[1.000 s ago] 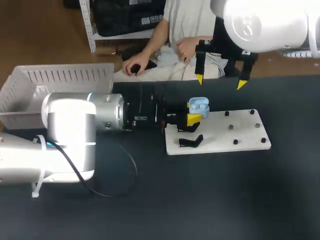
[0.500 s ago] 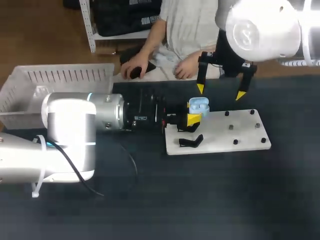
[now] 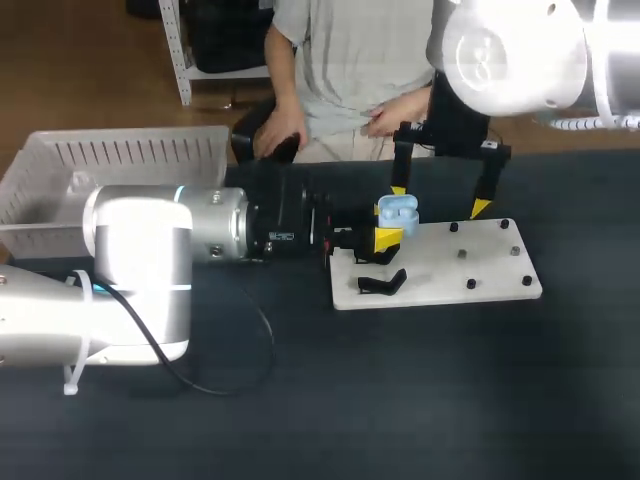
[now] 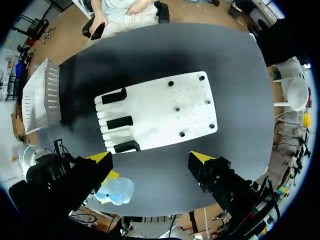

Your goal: Pick up each earbud case from the left stands, insert the matching earbuds, close the lid, and place the case in the box.

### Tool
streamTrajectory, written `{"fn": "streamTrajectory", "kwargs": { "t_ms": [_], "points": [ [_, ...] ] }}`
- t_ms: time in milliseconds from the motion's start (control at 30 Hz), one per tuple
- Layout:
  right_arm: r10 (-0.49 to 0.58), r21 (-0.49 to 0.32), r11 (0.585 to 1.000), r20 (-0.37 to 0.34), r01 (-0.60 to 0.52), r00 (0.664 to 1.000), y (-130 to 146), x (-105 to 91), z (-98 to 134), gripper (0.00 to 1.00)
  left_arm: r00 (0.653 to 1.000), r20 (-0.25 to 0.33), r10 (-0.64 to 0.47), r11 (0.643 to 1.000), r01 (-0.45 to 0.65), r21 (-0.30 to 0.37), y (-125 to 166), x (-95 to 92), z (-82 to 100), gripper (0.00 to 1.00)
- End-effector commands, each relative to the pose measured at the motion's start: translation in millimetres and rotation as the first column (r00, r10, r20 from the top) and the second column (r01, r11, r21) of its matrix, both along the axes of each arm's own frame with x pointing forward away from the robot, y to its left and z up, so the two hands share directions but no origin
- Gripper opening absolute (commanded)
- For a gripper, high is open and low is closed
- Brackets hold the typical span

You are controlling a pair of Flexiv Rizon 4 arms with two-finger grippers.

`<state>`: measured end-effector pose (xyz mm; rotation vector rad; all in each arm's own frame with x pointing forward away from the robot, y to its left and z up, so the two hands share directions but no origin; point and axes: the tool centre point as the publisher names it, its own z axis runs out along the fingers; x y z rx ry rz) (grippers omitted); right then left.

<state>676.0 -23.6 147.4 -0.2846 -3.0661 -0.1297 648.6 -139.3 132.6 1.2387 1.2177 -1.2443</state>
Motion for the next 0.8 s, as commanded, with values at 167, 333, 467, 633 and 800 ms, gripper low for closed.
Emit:
{"fn": "streamTrajectory", "kwargs": {
  "t_ms": [167, 333, 467, 633, 800],
  "points": [
    [0.017, -0.001, 1.000, -0.006, -0.017, 1.000, 4.0, -11.8, 2.7, 1.00, 1.000, -0.001, -0.001, 1.000, 0.001, 0.001, -0.3, 0.5, 0.3, 0.00],
    [0.030, -0.011, 0.999, -0.018, -0.031, 0.999, 7.3, -16.8, 0.2, 1.00, 1.000, -0.001, -0.001, 1.000, 0.001, 0.001, -0.3, 0.5, 0.3, 0.00],
    [0.030, -0.017, 0.999, -0.015, -0.030, 0.999, 5.5, -15.7, 3.0, 1.00, 1.000, -0.001, -0.001, 1.000, 0.001, 0.001, -0.3, 0.5, 0.3, 0.00],
    [0.031, -0.011, 0.999, -0.028, -0.031, 0.999, 3.2, -17.5, 4.6, 1.00, 1.000, -0.001, -0.001, 1.000, 0.001, 0.001, -0.3, 0.5, 0.3, 0.00],
    [0.001, -0.024, 1.000, 0.008, -0.001, 1.000, 2.0, -21.4, 4.2, 1.00, 1.000, -0.001, -0.001, 1.000, 0.001, 0.001, -0.3, 0.5, 0.3, 0.00]
  ]
}}
